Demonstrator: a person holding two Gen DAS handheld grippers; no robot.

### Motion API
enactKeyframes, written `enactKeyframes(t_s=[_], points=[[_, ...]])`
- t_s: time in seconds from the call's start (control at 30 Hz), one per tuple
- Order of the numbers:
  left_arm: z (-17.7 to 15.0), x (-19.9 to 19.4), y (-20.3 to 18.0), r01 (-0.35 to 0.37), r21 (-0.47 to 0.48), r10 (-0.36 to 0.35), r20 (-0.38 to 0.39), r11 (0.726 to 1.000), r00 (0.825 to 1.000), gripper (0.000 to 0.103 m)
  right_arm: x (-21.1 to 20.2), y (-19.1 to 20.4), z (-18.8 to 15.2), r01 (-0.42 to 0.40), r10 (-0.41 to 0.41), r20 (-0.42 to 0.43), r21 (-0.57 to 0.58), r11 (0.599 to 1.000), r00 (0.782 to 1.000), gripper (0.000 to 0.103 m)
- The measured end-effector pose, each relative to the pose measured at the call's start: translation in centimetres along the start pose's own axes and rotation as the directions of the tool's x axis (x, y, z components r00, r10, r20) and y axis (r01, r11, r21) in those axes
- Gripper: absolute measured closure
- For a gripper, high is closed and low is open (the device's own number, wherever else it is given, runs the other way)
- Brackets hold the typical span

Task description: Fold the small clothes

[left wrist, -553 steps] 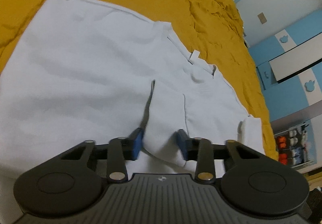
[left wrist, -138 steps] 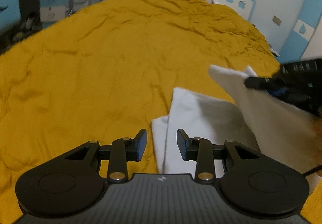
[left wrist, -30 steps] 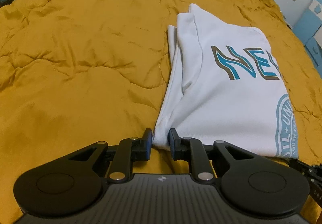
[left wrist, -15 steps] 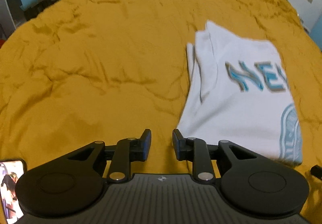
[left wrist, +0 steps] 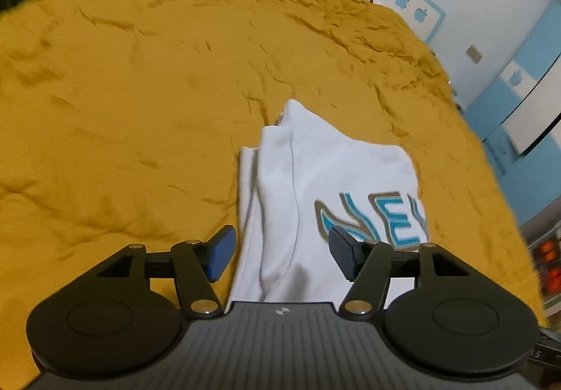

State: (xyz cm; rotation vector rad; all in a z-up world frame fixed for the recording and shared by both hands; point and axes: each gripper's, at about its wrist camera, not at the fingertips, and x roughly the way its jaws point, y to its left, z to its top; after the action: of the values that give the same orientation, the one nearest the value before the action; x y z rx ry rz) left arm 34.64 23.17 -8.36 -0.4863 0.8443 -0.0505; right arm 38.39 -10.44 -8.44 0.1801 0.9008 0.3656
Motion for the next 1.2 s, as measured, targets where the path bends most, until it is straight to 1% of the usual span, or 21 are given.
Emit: enactKeyframes(t_s=[0.03,0.1,0.2,0.27,0.33,0.47,0.53,0.63,0.73,0.77,0.8,0.83,0.87,0.9,0.93,0.97,1.0,1.1,1.2], points=[[0.4,0.8,0.4,0.008,-0.016,-0.008,-0.006,1.000,1.000,0.030,0.6,-0.3,0.6,-0.016,0.016,0.001,0.018,1.000,1.000,0.053],[1.1,2.6,1.4,0.022,-0.045,-0.023,-0.021,0.999,1.000,0.029,2.1,-0.9,1.8,-0.038,0.038,-0.003,0.062,0.997,0.999,0.049],[2.2,5.5,2.8,0.024,-0.093,-0.029,-0.059,0.995,0.998,0.029,4.7,-2.2,3.6,-0.059,0.062,-0.015,0.138,0.989,0.998,0.049],[2.7,7.1,3.1,0.014,-0.096,-0.021,-0.074,0.995,0.997,0.029,6.5,-3.2,4.5,-0.072,0.077,-0.023,0.191,0.979,0.997,0.049],[3.1,8.3,3.2,0.034,-0.095,-0.041,-0.073,0.995,0.997,0.029,8.0,-4.2,5.1,-0.084,0.093,-0.028,0.241,0.967,0.995,0.050],[3.8,9.7,3.0,0.052,-0.070,-0.057,-0.065,0.996,0.996,0.030,10.8,-5.7,6.2,-0.131,0.144,-0.019,0.312,0.941,0.989,0.050],[4.1,10.3,3.0,0.069,-0.065,-0.073,-0.066,0.995,0.995,0.034,12.1,-6.4,6.7,-0.155,0.170,-0.013,0.345,0.926,0.985,0.050],[4.4,11.1,2.8,0.078,-0.042,-0.080,-0.064,0.996,0.995,0.038,14.0,-7.6,7.3,-0.192,0.210,0.000,0.408,0.893,0.978,0.050],[4.8,11.6,2.9,0.095,-0.047,-0.098,-0.062,0.994,0.993,0.044,15.7,-8.4,7.9,-0.220,0.242,0.011,0.454,0.863,0.970,0.051],[4.9,11.8,2.9,0.097,-0.053,-0.100,-0.062,0.994,0.993,0.046,16.3,-8.6,8.1,-0.230,0.253,0.015,0.467,0.854,0.967,0.054],[4.9,11.8,2.9,0.099,-0.056,-0.102,-0.061,0.994,0.993,0.051,16.7,-8.7,8.3,-0.236,0.259,0.018,0.474,0.848,0.966,0.060],[4.9,11.8,2.8,0.103,-0.056,-0.106,-0.058,0.993,0.993,0.058,17.2,-8.7,8.5,-0.237,0.260,0.018,0.479,0.845,0.965,0.062],[4.8,11.7,2.7,0.109,-0.056,-0.112,-0.055,0.993,0.992,0.062,17.5,-8.7,8.8,-0.236,0.261,0.015,0.482,0.844,0.965,0.072],[4.8,11.4,2.7,0.110,-0.055,-0.113,-0.053,0.992,0.992,0.066,17.7,-8.6,9.0,-0.237,0.264,0.012,0.481,0.844,0.964,0.077],[4.8,11.2,2.4,0.103,-0.047,-0.105,-0.045,0.994,0.993,0.071,17.7,-8.4,9.1,-0.236,0.263,0.010,0.473,0.849,0.965,0.080],[4.7,10.9,2.2,0.095,-0.033,-0.096,-0.035,0.995,0.995,0.073,17.5,-8.1,9.3,-0.233,0.258,0.008,0.459,0.857,0.966,0.085],[4.8,10.7,1.9,0.088,-0.021,-0.088,-0.025,0.996,0.996,0.077,17.3,-7.8,9.5,-0.231,0.252,0.010,0.441,0.868,0.968,0.089],[4.6,9.2,1.1,0.081,-0.001,-0.081,0.019,0.997,0.997,0.082,16.0,-6.8,10.0,-0.231,0.236,0.035,0.396,0.889,0.971,0.093],[4.3,6.9,-0.2,0.071,0.040,-0.074,0.071,0.997,0.995,0.084,13.8,-5.3,10.6,-0.237,0.227,0.070,0.339,0.910,0.971,0.095]])
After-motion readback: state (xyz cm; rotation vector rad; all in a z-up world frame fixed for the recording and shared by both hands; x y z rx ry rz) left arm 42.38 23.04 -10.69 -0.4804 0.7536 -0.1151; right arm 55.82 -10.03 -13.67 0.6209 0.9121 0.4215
